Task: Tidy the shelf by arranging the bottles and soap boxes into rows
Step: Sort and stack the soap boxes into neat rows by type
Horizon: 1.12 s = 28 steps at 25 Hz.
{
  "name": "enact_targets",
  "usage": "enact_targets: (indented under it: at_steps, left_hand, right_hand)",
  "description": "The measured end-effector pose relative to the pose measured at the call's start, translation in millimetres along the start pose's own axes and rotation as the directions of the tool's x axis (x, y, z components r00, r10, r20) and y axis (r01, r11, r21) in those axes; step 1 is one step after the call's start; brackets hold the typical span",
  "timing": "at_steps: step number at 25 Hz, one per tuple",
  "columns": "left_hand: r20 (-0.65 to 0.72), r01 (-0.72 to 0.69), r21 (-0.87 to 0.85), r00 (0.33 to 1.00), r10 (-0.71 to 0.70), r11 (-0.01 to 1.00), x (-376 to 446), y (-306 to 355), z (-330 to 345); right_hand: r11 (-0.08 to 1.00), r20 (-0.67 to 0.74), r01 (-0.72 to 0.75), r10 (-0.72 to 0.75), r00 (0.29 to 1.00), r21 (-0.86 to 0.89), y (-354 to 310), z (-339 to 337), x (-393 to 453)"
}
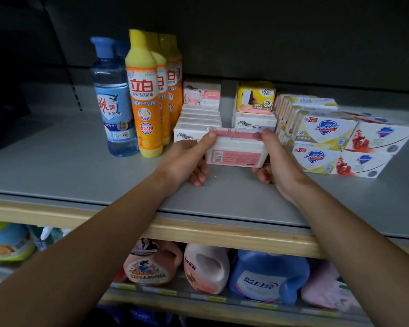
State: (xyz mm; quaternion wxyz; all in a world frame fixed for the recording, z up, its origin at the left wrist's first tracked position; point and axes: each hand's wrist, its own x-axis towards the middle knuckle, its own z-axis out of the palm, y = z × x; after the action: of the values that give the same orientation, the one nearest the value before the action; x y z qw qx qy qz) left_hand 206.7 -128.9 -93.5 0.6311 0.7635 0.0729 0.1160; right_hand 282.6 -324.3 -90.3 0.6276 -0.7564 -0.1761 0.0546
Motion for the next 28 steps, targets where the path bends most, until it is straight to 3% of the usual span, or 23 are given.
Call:
enact_targets:
  at_steps: [2, 4, 7, 10, 13, 15, 17, 19, 21, 23, 26, 28]
  left_hand:
    - [0.023, 0.023, -0.122, 1.000, -0.020, 0.992, 1, 1, -2]
    - [0.020, 0.071, -0.275, 0.997, -0.068, 0.959, 1, 3, -4]
    - [-0.026, 0.096, -0.396, 0.993, -0.116, 0.913, 3, 4, -6]
    - [0.002, 0.051, -0.458, 0.998, -0.056, 0.888, 3, -1, -8]
    - [0.052, 0.003, -0.508, 0.998, 0.028, 0.861, 2, -2, -13]
    - [0.084, 0.015, -0.560, 0.996, 0.039, 0.828, 2, 0, -12]
    - [0.114, 0.059, -0.666, 0.993, 0.023, 0.743, 2, 4, -10]
    - [0.154, 0.094, -0.734, 0.988, 0.030, 0.672, 3, 6, -8]
    - [0.275, 0.169, -0.751, 0.959, 0.069, 0.638, 1, 7, -8]
    - [0.375, 0.234, -0.735, 0.922, 0.094, 0.637, -1, 7, -10]
    - [0.380, 0.248, -0.723, 0.922, 0.071, 0.644, -3, 8, -10]
    - [0.311, 0.209, -0.739, 0.949, 0.048, 0.640, -1, 8, -9]
  right_hand:
    - [0.997, -0.044, 0.074, -0.075, 0.996, -0.029, 0, 0, 0]
    - [0.963, -0.070, 0.250, -0.258, 0.964, -0.105, 2, 1, -1]
    - [0.849, 0.067, 0.478, -0.476, 0.877, -0.223, 3, 6, -7]
    - [0.870, 0.181, 0.467, -0.439, 0.880, -0.158, 6, 9, -6]
    - [0.920, 0.115, 0.386, -0.378, 0.919, -0.061, 7, 8, -2]
    - [0.885, 0.124, 0.457, -0.445, 0.887, -0.088, 7, 7, -3]
    - [0.757, 0.133, 0.608, -0.595, 0.793, -0.240, 3, 11, -8]
    - [0.473, 0.211, 0.772, -0.778, 0.592, -0.426, -1, 20, -15]
    - [0.161, 0.343, 0.851, -0.866, 0.365, -0.500, -4, 31, -20]
    - [-0.015, 0.418, 0.852, -0.876, 0.241, -0.523, -5, 38, -22]
    - [0.008, 0.424, 0.861, -0.868, 0.259, -0.509, -3, 37, -22]
    - [0.180, 0.352, 0.860, -0.858, 0.375, -0.478, -3, 32, -23]
